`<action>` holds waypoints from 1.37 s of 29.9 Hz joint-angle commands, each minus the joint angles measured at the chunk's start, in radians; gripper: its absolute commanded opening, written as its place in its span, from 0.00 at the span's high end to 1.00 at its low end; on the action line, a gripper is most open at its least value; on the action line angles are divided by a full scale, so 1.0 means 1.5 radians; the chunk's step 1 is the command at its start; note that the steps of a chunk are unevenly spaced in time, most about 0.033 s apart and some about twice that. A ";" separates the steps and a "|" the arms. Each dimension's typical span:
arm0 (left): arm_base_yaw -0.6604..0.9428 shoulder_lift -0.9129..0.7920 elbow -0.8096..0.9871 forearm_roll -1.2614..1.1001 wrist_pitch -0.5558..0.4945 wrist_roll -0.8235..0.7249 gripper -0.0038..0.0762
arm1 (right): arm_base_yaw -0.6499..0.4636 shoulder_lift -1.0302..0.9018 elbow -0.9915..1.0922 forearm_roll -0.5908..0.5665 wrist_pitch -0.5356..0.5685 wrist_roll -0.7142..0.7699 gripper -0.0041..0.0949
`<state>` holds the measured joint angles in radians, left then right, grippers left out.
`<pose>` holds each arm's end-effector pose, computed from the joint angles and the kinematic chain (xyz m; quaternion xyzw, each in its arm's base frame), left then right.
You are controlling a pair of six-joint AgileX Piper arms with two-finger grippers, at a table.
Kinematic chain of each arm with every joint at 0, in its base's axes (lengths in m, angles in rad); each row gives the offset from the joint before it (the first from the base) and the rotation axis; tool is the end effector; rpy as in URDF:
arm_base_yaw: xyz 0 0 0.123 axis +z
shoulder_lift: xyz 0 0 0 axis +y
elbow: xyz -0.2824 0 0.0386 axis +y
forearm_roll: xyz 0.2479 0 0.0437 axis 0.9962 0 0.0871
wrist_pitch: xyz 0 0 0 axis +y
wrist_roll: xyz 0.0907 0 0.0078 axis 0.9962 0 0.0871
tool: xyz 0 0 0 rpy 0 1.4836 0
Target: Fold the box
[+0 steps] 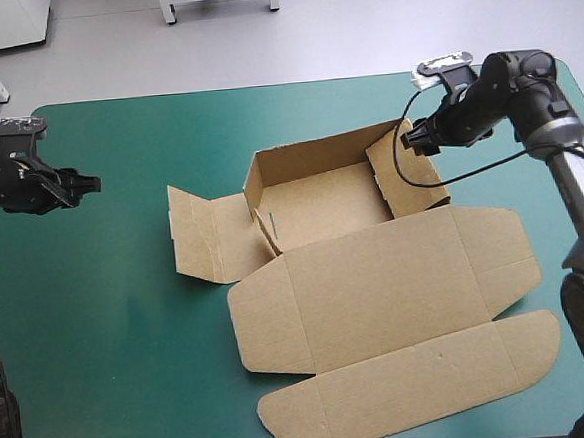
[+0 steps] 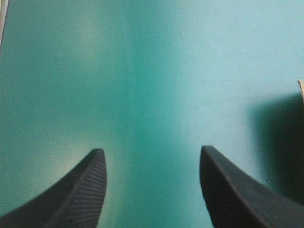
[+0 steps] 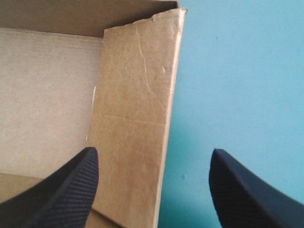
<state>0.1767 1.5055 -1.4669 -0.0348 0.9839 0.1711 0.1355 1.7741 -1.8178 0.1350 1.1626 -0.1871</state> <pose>0.3189 0.0543 0.3681 -0.0073 0.9498 0.0375 0.3106 0.3820 0.0634 0.3688 -0.1452 0.9507 0.0599 0.2673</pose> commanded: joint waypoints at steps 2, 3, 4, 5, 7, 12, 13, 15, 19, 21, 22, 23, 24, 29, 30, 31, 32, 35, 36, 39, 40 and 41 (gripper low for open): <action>0.001 -0.026 -0.015 -0.021 -0.023 0.001 0.43 | 0.001 -0.103 -0.022 -0.036 0.057 0.029 0.34; 0.001 -0.026 -0.015 -0.022 -0.023 0.001 0.43 | 0.001 -0.119 -0.011 -0.030 0.056 0.036 0.34; 0.001 -0.026 -0.015 -0.022 -0.023 0.001 0.43 | 0.001 -0.134 -0.001 -0.020 0.056 0.034 0.34; 0.001 -0.026 -0.015 -0.022 -0.023 0.001 0.43 | 0.001 -0.146 0.009 -0.012 0.056 0.029 0.34; 0.001 -0.026 -0.015 -0.022 -0.023 0.001 0.43 | 0.003 -0.157 0.023 -0.012 0.044 0.028 0.34; 0.001 -0.026 -0.015 -0.023 -0.023 0.001 0.43 | 0.016 -0.129 0.024 -0.049 -0.013 0.027 0.33; 0.001 -0.026 -0.015 -0.023 -0.023 0.001 0.43 | 0.020 -0.119 0.024 -0.049 -0.022 0.025 0.33; 0.001 -0.026 -0.015 -0.027 -0.023 0.001 0.43 | 0.030 -0.087 0.020 -0.061 -0.037 0.020 0.33; 0.001 -0.026 -0.015 -0.026 -0.023 0.001 0.43 | 0.034 -0.028 0.020 -0.094 -0.057 0.013 0.33; 0.001 -0.026 -0.015 -0.025 -0.023 0.001 0.43 | 0.034 -0.004 0.020 -0.102 -0.066 0.013 0.32; 0.001 -0.026 -0.015 -0.025 -0.023 0.001 0.43 | 0.034 0.008 0.020 -0.102 -0.074 0.013 0.32; 0.001 -0.026 -0.015 -0.027 -0.024 0.001 0.43 | 0.034 0.018 0.020 -0.102 -0.083 0.013 0.32; 0.001 -0.026 -0.015 -0.028 -0.024 0.001 0.43 | 0.034 0.032 0.020 -0.102 -0.092 0.011 0.32; 0.001 -0.026 -0.015 -0.028 -0.024 0.001 0.43 | 0.034 0.078 0.019 -0.081 -0.121 0.005 0.32; 0.001 -0.026 -0.015 -0.028 -0.024 0.001 0.43 | 0.034 0.088 0.018 -0.077 -0.121 0.005 0.32; 0.001 -0.026 -0.015 -0.028 -0.024 0.001 0.43 | 0.034 0.098 0.015 -0.075 -0.120 0.005 0.32; 0.001 -0.026 -0.015 -0.028 -0.024 0.001 0.43 | 0.034 0.102 0.014 -0.077 -0.119 0.005 0.33; 0.001 -0.026 -0.015 -0.028 -0.024 0.001 0.43 | 0.034 0.116 0.014 -0.077 -0.116 0.007 0.39; 0.001 -0.026 -0.015 -0.028 -0.024 0.001 0.43 | 0.034 0.119 0.014 -0.075 -0.117 0.009 0.42; 0.001 -0.026 -0.015 -0.032 -0.024 0.001 0.43 | 0.034 0.123 0.014 -0.064 -0.116 0.009 0.57; 0.001 -0.026 -0.015 -0.035 -0.024 0.001 0.43 | 0.034 0.123 0.014 -0.064 -0.116 0.009 0.65; 0.001 -0.026 -0.015 -0.035 -0.024 0.001 0.43 | 0.034 0.123 0.014 -0.064 -0.116 0.009 0.74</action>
<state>0.1767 1.5055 -1.4669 -0.0691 0.9871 0.1720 0.1890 2.0104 -1.7660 0.0292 1.0145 -0.1708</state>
